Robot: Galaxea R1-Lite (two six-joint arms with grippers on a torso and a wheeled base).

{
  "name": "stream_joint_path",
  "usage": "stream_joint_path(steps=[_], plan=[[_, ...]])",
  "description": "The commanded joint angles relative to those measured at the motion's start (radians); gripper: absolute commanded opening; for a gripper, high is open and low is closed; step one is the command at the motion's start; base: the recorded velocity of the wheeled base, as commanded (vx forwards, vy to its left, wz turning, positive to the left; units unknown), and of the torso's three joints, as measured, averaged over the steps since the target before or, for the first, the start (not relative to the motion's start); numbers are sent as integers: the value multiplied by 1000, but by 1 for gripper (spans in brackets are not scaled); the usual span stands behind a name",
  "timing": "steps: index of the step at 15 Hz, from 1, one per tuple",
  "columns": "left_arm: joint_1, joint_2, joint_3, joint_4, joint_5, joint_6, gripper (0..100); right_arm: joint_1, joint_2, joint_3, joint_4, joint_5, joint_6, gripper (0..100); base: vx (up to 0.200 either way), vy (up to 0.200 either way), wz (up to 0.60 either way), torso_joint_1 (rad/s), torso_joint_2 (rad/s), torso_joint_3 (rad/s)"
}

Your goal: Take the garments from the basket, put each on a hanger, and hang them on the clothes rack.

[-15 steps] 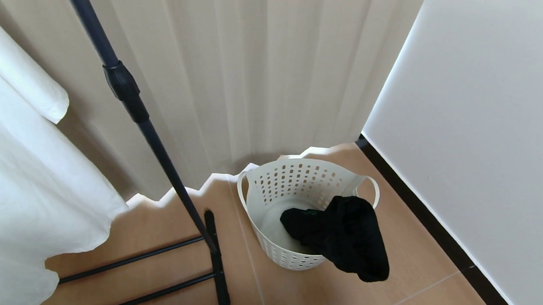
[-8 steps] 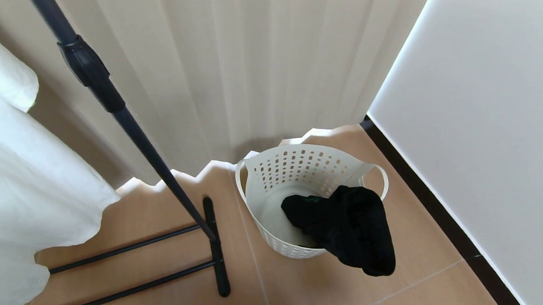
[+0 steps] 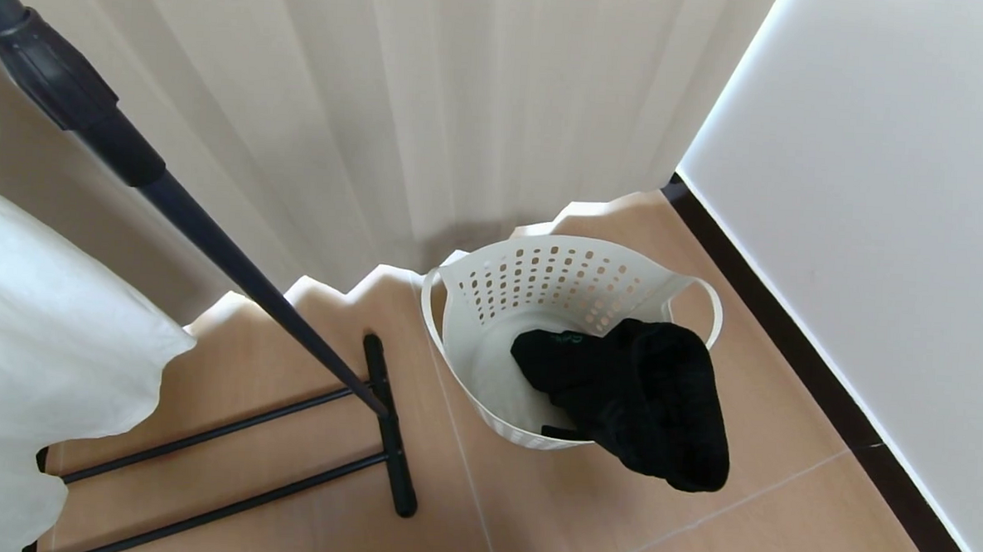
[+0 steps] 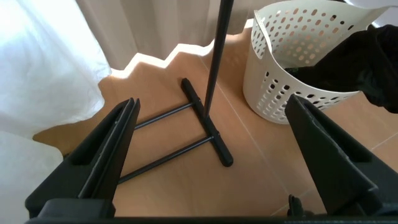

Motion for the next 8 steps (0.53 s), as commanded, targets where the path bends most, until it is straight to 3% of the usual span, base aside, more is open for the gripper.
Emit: stream_joint_path(steps=[1,8], plan=[[0,1,0,0,0,0,100,0,1,0,-1,0,0,100,0,0,0,7,2,-56],[0,1,0,0,0,0,100,0,1,0,-2,-7,8,100,0,0,0,-1,1,-26]])
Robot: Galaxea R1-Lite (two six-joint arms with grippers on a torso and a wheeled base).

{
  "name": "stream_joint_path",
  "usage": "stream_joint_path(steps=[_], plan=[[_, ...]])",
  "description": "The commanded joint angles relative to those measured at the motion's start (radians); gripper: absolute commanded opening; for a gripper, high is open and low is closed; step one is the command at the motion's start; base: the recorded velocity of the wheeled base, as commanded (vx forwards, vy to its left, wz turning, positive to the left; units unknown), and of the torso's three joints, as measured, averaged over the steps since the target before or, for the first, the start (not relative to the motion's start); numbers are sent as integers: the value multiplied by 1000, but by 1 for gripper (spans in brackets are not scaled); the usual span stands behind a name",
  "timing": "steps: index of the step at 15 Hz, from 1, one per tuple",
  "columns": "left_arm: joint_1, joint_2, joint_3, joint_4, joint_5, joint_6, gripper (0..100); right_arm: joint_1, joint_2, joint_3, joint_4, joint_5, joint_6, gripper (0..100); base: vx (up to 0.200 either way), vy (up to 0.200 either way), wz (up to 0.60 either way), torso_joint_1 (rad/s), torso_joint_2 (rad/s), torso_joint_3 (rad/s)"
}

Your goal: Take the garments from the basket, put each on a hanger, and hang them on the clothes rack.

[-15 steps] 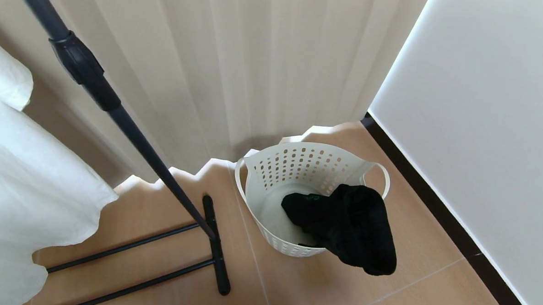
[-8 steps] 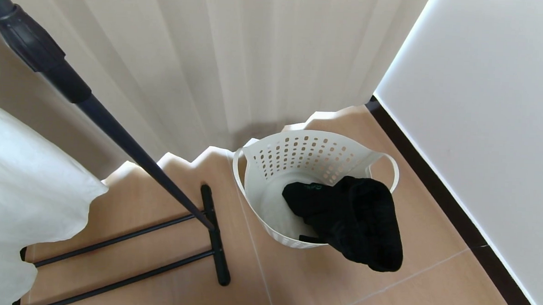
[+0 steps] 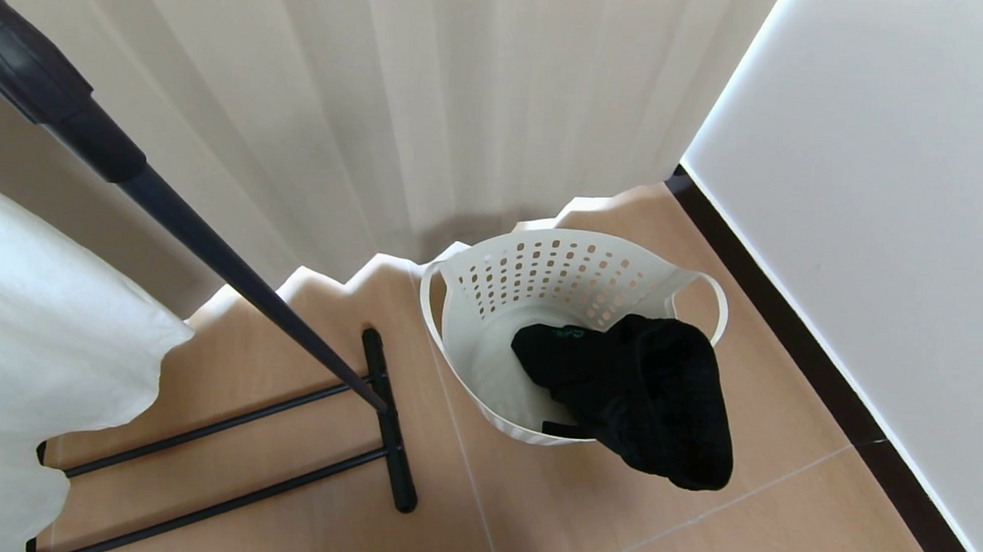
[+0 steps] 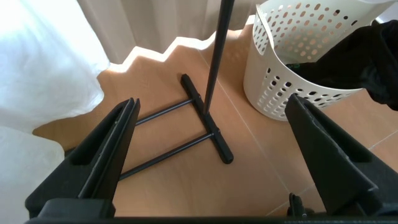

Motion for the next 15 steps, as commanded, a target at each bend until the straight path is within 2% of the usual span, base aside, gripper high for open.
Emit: stream_joint_path(steps=[1,3,4,6,8,9,10,11,12,15], plan=[[0,1,0,0,0,0,100,0,1,0,0,-2,-6,100,0,0,0,0,0,0],[0,1,0,0,0,0,100,0,3,0,18,-39,-10,100,0,0,0,0,0,0],[0,1,0,0,0,0,100,9,78,-26,64,-31,-16,100,0,0,0,0,0,0],[0,1,0,0,2,-1,100,74,432,-173,38,-4,-1,100,0,0,0,0,0,0],[0,1,0,0,3,-6,100,115,650,-244,-42,1,-30,100,0,0,0,0,0,0],[0,1,0,0,5,-6,100,170,767,-284,-65,7,-122,100,0,0,0,0,0,0],[0,1,0,0,3,-6,100,203,819,-301,-66,8,-187,100,0,0,0,0,0,0],[0,1,0,0,2,-4,100,250,934,-357,-68,10,-352,100,0,0,0,0,0,0],[0,1,0,0,2,-4,100,252,1006,-394,-68,10,-434,100,0,0,0,0,0,0],[0,1,0,0,2,-4,100,258,1262,-514,-68,10,-812,100,0,0,0,0,0,0]])
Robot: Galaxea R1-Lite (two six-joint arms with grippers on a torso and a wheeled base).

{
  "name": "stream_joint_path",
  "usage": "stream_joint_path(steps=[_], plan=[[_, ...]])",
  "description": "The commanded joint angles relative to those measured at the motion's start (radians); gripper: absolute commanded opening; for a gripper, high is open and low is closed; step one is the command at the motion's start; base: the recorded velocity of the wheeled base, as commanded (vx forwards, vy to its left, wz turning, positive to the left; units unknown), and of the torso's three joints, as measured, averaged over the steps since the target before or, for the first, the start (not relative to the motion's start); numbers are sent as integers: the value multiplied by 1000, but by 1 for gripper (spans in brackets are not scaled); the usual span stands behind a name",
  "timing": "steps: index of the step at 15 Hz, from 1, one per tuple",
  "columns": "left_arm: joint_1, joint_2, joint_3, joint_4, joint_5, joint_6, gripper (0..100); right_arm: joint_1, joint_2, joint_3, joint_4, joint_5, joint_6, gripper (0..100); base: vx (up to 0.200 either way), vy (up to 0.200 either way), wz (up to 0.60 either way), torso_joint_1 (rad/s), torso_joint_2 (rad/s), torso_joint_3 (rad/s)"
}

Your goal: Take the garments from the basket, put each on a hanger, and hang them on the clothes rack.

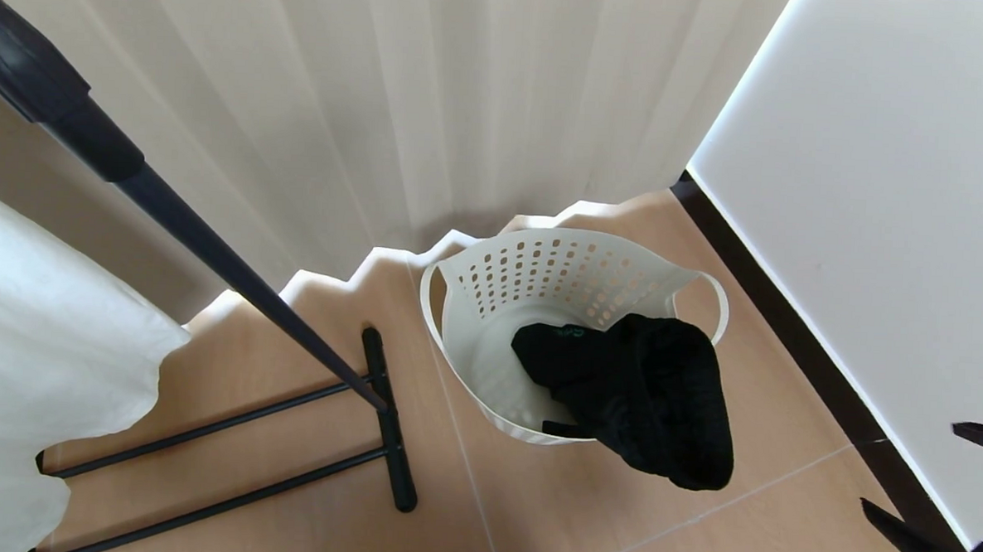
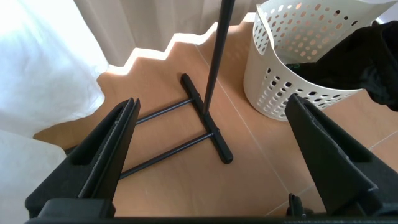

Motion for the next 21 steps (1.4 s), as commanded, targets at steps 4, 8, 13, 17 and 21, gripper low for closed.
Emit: stream_joint_path(steps=[4,8,13,17,21], plan=[[0,1,0,0,0,-1,100,43,545,-293,-13,-27,-535,100,0,0,0,0,0,0],[0,1,0,0,0,0,100,76,778,-552,-14,-138,-552,100,0,0,0,0,0,0],[0,1,0,0,0,0,100,78,967,-762,-16,-143,-535,100,0,0,0,0,0,0],[0,1,0,0,0,0,100,75,1031,-842,-16,-144,-532,100,0,0,0,0,0,0],[0,1,0,0,0,0,100,73,1099,-923,-16,-144,-532,100,0,0,0,0,0,0]])
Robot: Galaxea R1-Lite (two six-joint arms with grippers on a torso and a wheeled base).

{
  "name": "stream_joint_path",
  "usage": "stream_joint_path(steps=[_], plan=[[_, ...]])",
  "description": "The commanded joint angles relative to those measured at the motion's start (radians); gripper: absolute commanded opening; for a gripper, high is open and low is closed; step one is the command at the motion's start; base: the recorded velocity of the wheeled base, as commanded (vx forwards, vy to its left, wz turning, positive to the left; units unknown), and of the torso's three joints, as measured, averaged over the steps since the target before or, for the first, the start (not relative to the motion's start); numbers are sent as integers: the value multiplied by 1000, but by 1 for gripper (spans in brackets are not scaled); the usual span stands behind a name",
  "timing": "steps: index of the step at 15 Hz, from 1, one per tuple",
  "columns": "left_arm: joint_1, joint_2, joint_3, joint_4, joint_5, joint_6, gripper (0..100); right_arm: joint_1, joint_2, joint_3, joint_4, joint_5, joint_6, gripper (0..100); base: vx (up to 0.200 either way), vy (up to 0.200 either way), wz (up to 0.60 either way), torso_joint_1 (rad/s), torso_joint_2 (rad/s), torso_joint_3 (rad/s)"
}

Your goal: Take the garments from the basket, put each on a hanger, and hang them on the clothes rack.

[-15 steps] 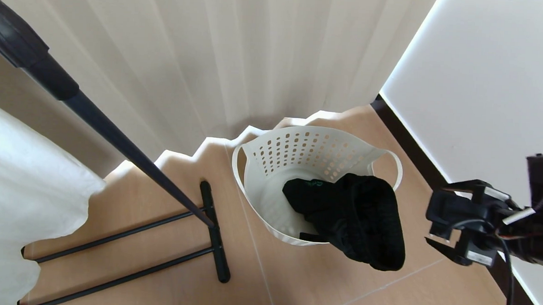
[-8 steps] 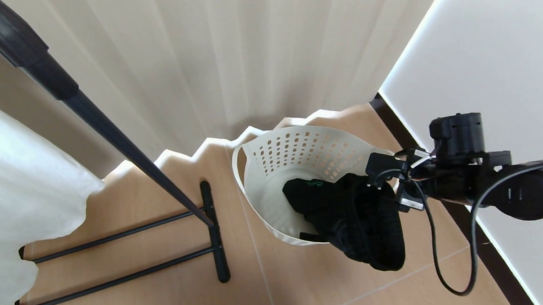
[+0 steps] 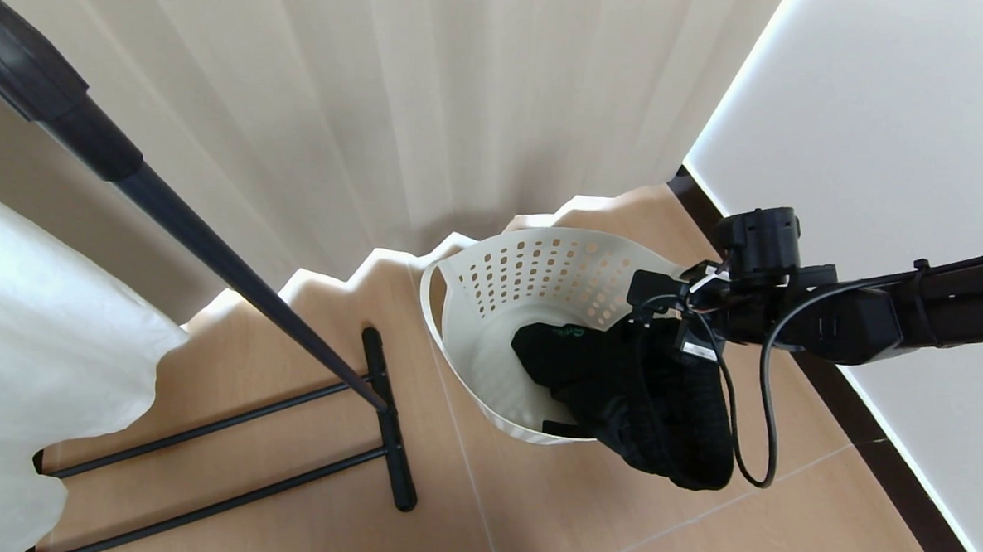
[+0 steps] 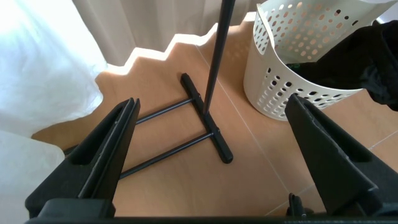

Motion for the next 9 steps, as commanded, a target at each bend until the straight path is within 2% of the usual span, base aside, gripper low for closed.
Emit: stream_joint_path(steps=[1,3,5,9], plan=[[0,1,0,-1,0,0,100,-2,45,-42,-1,-1,0,100,0,0,0,0,0,0],[0,1,0,-1,0,0,100,-2,51,-51,-2,-6,0,100,0,0,0,0,0,0],[0,1,0,-1,0,0,100,-5,80,-62,-2,-21,36,100,0,0,0,0,0,0],[0,1,0,-1,0,0,100,-16,123,-59,-130,-21,52,100,0,0,0,0,0,0]])
